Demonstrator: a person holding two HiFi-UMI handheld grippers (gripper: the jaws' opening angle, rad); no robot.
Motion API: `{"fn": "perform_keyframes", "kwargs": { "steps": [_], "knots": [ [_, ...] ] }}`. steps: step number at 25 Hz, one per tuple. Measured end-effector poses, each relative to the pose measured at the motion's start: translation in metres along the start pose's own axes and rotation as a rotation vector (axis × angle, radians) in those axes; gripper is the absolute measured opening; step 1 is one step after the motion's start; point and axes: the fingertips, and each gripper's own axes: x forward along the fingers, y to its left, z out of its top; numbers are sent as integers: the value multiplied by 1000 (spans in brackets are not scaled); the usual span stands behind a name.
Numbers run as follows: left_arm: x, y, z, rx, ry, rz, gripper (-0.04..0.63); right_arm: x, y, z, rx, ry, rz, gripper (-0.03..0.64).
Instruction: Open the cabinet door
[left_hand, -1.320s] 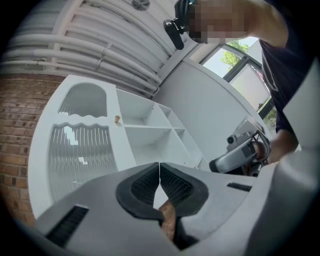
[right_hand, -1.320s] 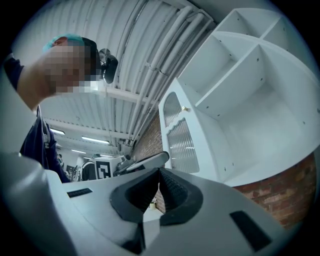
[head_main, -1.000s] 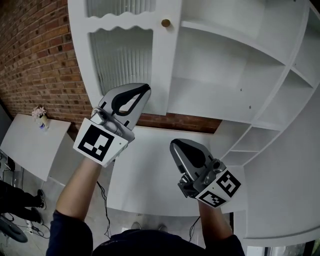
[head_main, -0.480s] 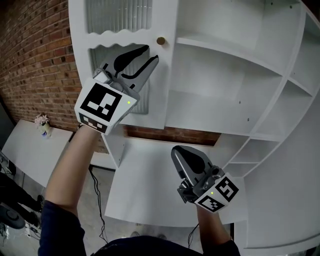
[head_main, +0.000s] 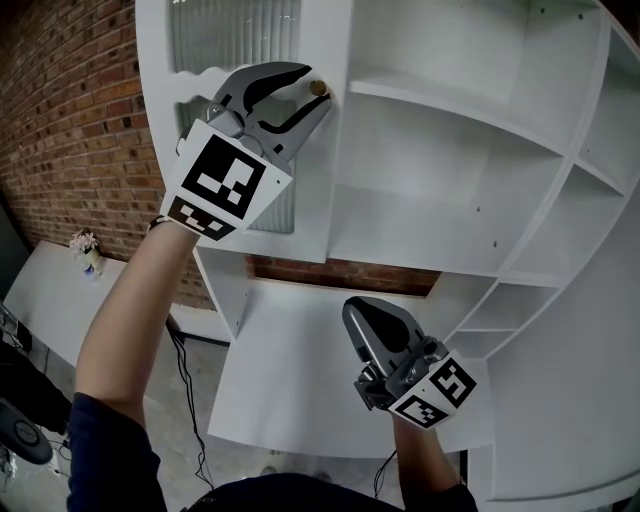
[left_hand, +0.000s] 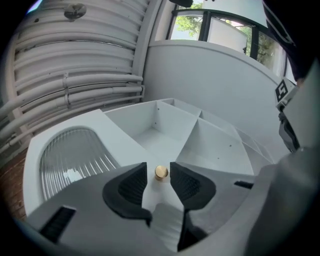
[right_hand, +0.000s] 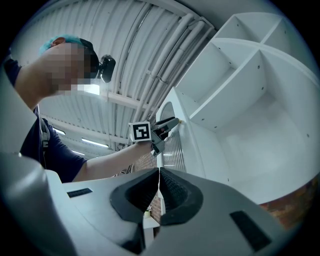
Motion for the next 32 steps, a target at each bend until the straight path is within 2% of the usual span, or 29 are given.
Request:
{"fn": "perform_keyframes", "kwargs": {
  "steps": [8,11,17,32],
  "knots": [
    [12,-6,-5,26,38,1,132,-7,-4,-1,10,-7,-2,26],
    [12,-4,-8,24,52,16,82,-9,-5,0,13,-7,-4,26],
    [11,-4,-8,23,67,31,79,-11,-4,0,17,-6,-7,26],
    [-24,-8,16,41,23,39,74,-15,18,5,16,-1,3,26]
  ]
}}
